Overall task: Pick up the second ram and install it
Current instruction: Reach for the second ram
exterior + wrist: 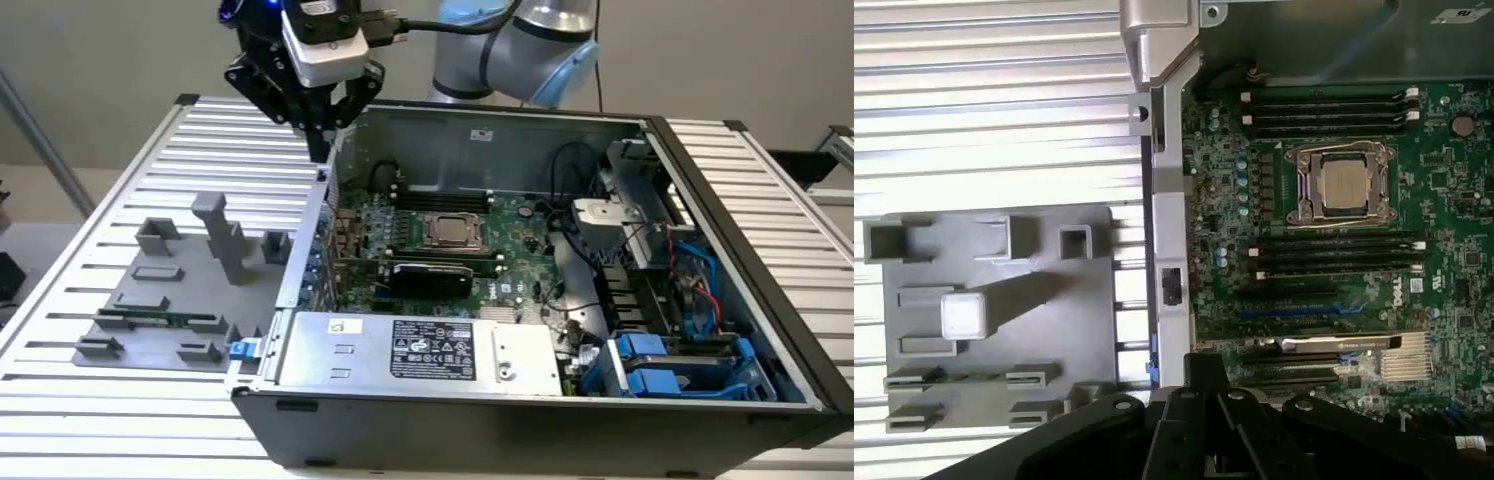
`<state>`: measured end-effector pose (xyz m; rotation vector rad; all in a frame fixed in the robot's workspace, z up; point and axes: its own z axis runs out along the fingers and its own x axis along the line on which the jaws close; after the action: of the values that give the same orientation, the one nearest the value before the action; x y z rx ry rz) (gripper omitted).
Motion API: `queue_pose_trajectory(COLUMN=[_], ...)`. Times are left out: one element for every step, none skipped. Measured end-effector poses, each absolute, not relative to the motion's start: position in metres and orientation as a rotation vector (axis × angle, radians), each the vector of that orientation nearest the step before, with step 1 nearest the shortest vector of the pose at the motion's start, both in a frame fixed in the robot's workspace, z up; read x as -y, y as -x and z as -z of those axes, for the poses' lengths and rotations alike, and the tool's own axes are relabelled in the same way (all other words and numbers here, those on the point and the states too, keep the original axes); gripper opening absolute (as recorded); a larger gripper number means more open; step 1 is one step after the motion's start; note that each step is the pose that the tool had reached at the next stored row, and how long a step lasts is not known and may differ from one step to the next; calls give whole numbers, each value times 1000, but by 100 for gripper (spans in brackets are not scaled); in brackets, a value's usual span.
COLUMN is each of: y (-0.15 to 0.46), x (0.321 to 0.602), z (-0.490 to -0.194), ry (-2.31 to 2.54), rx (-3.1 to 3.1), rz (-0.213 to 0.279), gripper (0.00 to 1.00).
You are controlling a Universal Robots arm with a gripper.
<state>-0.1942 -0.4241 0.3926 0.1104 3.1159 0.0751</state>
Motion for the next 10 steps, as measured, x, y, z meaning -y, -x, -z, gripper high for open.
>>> queue_pose_trajectory(y=[199,204,208,213,217,222,226,231,235,240], x=[426,427,429,430,431,433,434,435,436,437], z=[-393,-393,-393,-393,-393,-393,-393,-393,-392,-392], ry=[-110,-110,-110,-110,-110,-110,-110,-110,-110,-110], rx=[-3116,-3115,-3115,-3115,-3114,-3114,-3114,-3114,-3114,-3114], rz=[-75,-75,-75,-75,-75,-75,-75,-75,-75,-75], gripper=[0,0,0,0,0,0,0,0,0,0])
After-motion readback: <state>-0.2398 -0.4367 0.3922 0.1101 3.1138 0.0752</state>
